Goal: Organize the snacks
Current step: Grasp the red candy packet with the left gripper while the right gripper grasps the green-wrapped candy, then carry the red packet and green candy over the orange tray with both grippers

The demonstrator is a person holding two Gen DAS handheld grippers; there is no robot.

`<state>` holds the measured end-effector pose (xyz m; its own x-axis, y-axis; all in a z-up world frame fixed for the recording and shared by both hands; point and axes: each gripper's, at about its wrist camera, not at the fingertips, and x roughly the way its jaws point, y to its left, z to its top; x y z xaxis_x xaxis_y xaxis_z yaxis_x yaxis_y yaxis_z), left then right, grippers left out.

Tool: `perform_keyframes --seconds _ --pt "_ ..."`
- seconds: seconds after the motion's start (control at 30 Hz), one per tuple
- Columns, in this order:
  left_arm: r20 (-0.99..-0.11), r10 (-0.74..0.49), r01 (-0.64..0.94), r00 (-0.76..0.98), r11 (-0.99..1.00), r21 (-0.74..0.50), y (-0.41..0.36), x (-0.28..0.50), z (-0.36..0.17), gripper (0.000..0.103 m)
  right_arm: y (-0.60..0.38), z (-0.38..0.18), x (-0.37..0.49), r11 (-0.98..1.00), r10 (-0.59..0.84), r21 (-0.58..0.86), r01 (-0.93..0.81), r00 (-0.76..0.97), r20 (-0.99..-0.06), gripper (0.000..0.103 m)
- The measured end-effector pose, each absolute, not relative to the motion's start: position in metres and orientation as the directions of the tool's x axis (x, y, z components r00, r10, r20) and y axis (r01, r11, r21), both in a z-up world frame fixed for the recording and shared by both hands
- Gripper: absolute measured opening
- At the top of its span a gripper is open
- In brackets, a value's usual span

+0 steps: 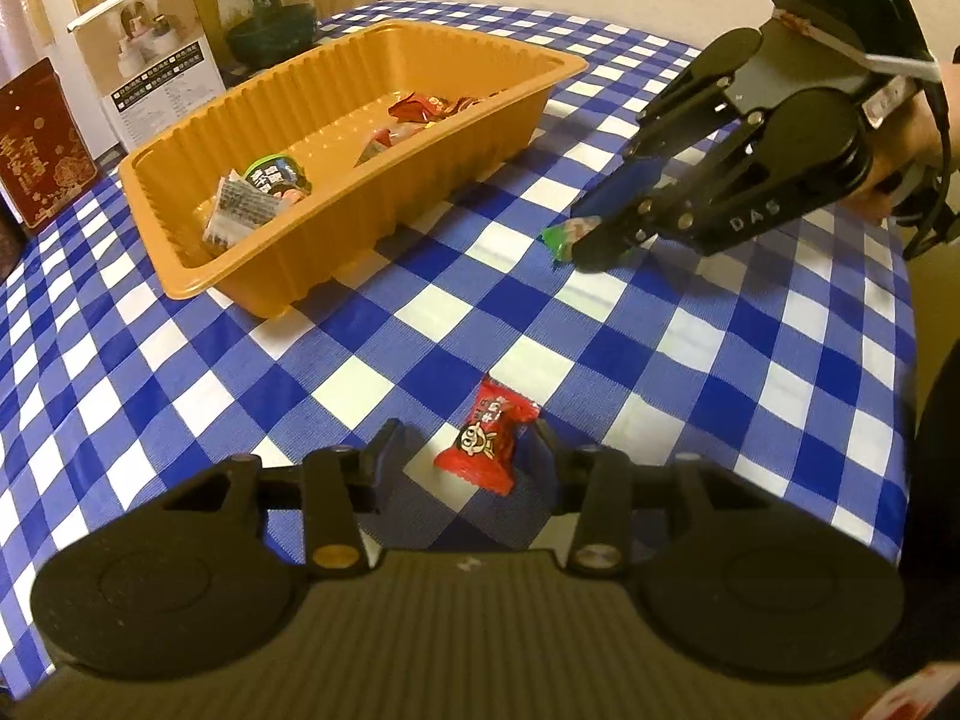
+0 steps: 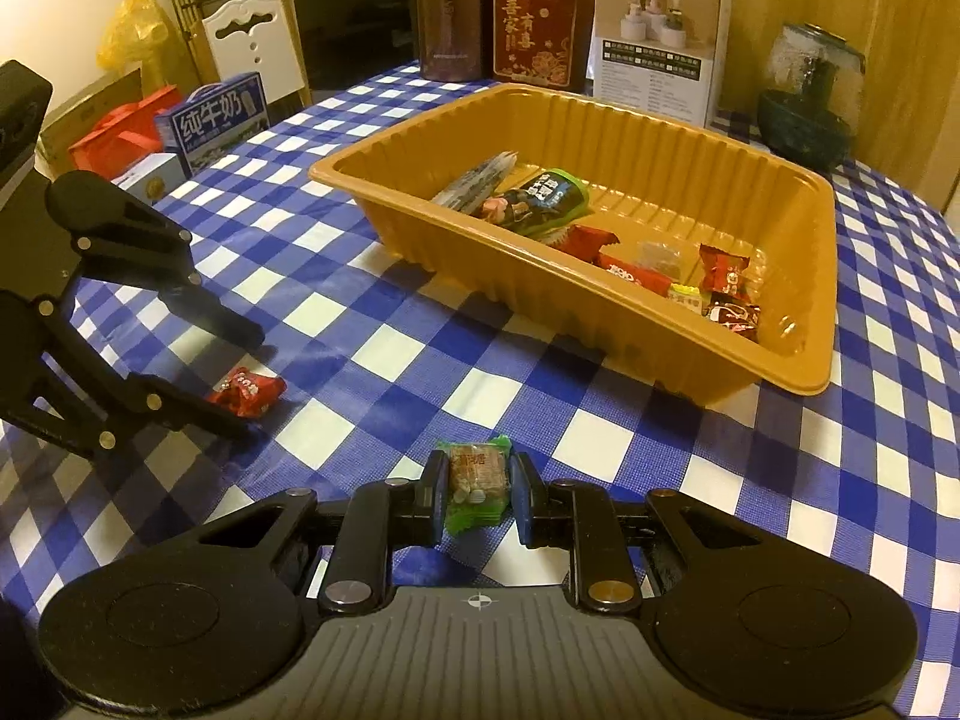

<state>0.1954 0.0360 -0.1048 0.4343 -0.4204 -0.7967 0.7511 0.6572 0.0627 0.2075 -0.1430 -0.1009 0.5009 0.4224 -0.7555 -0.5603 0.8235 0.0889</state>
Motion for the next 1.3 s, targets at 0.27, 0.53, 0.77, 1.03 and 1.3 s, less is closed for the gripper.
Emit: perform_keyframes --seconds 0.27,0.53,0.77,1.03,1.3 --pt "-0.794 -0.418 0.748 0.442 0.661 0.068 0.031 0.199 -0.104 0.027 -0.141 -0.104 0.205 0.821 0.415 0.063 -0.567 0.518 -0.748 0.023" --pt "-0.771 -0.394 0.65 0.5 0.759 0.033 0.03 0.189 -0.106 0.019 -0.137 -0.106 0.204 0.823 0.412 0.051 -0.566 0.533 -0.739 0.032" --pt "-0.756 -0.341 0.54 0.558 0.842 0.019 0.025 0.177 -0.106 0.018 -0.129 -0.106 0.2 0.813 0.378 -0.014 -0.583 0.545 -0.749 0.032" --pt "-0.758 -0.303 0.458 0.577 0.889 -0.007 0.019 0.169 -0.101 0.017 -0.139 -0.098 0.197 0.851 0.38 0.052 -0.523 0.544 -0.748 0.028" --pt "-0.754 -0.272 0.398 0.598 0.917 -0.015 0.014 0.163 -0.073 0.017 -0.152 -0.064 0.184 0.884 0.375 0.094 -0.459 0.574 -0.728 0.027"
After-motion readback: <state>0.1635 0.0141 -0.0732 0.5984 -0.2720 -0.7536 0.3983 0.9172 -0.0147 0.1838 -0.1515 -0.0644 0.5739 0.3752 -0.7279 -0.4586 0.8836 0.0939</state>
